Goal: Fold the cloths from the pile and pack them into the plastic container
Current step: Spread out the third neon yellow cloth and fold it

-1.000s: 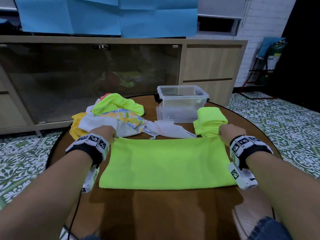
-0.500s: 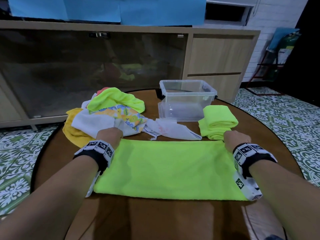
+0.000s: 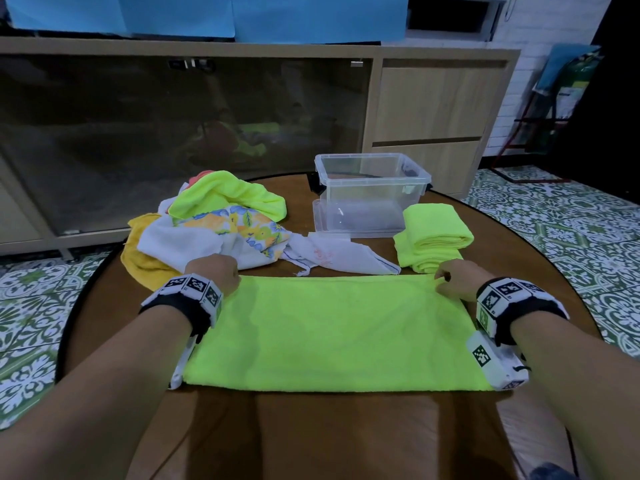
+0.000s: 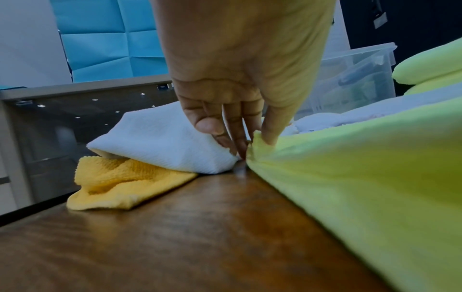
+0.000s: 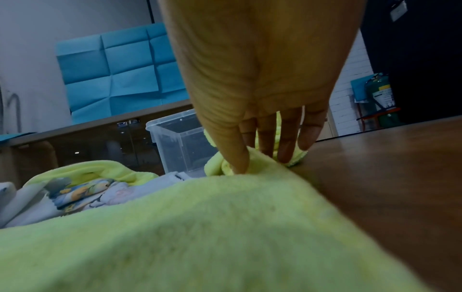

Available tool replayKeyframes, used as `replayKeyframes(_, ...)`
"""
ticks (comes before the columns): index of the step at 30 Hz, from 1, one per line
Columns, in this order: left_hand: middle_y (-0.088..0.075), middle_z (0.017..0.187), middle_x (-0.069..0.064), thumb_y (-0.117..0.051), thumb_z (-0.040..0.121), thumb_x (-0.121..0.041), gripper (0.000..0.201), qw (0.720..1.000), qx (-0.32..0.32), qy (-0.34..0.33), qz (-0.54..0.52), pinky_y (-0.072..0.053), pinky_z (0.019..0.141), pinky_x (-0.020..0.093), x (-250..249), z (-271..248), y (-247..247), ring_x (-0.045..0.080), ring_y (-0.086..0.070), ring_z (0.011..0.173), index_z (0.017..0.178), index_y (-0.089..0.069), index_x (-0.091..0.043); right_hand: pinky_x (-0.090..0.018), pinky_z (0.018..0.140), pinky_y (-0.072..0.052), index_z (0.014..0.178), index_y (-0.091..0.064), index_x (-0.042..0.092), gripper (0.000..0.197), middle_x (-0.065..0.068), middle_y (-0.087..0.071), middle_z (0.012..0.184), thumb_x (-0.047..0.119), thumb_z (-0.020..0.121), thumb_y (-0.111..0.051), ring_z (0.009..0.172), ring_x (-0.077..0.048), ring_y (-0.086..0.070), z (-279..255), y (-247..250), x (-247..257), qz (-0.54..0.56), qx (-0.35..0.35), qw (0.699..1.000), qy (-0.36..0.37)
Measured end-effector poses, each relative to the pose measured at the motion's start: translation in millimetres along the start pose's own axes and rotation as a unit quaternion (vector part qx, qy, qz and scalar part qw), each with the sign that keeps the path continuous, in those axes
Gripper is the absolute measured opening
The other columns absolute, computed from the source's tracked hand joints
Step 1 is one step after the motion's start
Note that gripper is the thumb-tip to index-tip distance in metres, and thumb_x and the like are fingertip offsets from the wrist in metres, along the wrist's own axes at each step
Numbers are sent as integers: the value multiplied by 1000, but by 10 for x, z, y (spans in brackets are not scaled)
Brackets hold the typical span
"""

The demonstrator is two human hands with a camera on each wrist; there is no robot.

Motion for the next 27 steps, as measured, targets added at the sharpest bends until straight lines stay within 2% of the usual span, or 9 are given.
replayKeyframes(4, -47, 66, 1, -43, 94, -23, 32, 998, -23, 4, -56, -38, 62, 26, 88, 106, -66, 20, -48, 69, 66, -52, -12, -26, 59, -38, 113, -64, 6, 25, -8, -54, 97, 15, 90, -58, 87, -21, -50, -22, 38, -40, 95, -53, 994, 11)
replayKeyframes(6, -46, 62, 1, -45, 93, -21, 37, 996, -25, -6, -85, -37, 62, 27, 143, 170, -114, 21, -46, 65, 57, -44, -15, -22, 58, -36, 113, -64, 5, 26, -10, -55, 97, 17, 91, -59, 89, -22, -50, -35, 31, -62, 126, -37, 991, 8)
replayKeyframes(10, -67, 94, 7, -46, 94, -21, 23, 995, -4, -27, -100, -48, 78, 30, 207, 212, -138, 21, -58, 83, 79, -60, -13, -22, 61, -36, 113, -62, 7, 26, -11, -57, 102, 22, 93, -56, 93, -21, -49, -45, 7, -66, 163, 6, 986, 19)
replayKeyframes(14, -54, 87, 2, -46, 95, -19, 17, 995, 2, -40, -89, -39, 72, 24, 169, 155, -60, 17, -47, 79, 80, -53, -14, -27, 67, -35, 104, -61, 9, 21, -8, -55, 95, 26, 92, -58, 88, -20, -49, -3, -18, -54, 195, 12, 981, 14)
replayKeyframes(16, -54, 90, 2, -44, 95, -19, 20, 996, 9, -52, -68, -39, 73, 24, 145, 129, -19, 18, -49, 81, 86, -62, -14, -27, 63, -34, 93, -60, 8, 18, -7, -53, 85, 26, 92, -58, 77, -18, -48, 21, -36, -35, 201, 13, 979, 8)
replayKeyframes(18, -62, 104, 3, -43, 97, -20, 27, 997, 21, -67, -34, -44, 80, 25, 108, 85, 17, 19, -57, 94, 105, -68, -13, -26, 56, -29, 86, -62, 3, 22, -7, -50, 76, 24, 92, -59, 69, -17, -45, 34, -34, -24, 198, 0, 980, 1)
replayKeyframes(20, -62, 117, 1, -43, 98, -22, 30, 997, 31, -75, -1, -45, 83, 25, 71, 24, 58, 17, -57, 101, 116, -65, -13, -28, 57, -29, 96, -64, -7, 28, -11, -51, 80, 20, 90, -61, 73, -21, -46, 46, -6, -26, 194, -36, 980, 1)
replayKeyframes(22, -62, 118, 3, -44, 97, -24, 30, 996, 36, -84, 21, -46, 82, 25, 54, 12, 88, 16, -55, 95, 119, -63, -13, -27, 57, -33, 104, -64, -4, 26, -9, -54, 81, 17, 90, -62, 78, -22, -48, 22, 26, -21, 197, -65, 978, 8)
replayKeyframes(27, -58, 101, 2, -46, 97, -22, 28, 995, 37, -87, 41, -48, 80, 27, 70, 60, 142, 18, -53, 86, 115, -64, -10, -23, 50, -30, 104, -64, 4, 20, 4, -46, 68, 19, 90, -61, 66, -16, -46, -14, 46, -63, 220, -105, 970, -4)
Point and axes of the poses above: each hand's wrist, its own z-axis towards the middle knuckle, its own y-axis out of the back of the hand, x = y × z, the point moved 3 cm from there along z, towards the middle knuckle
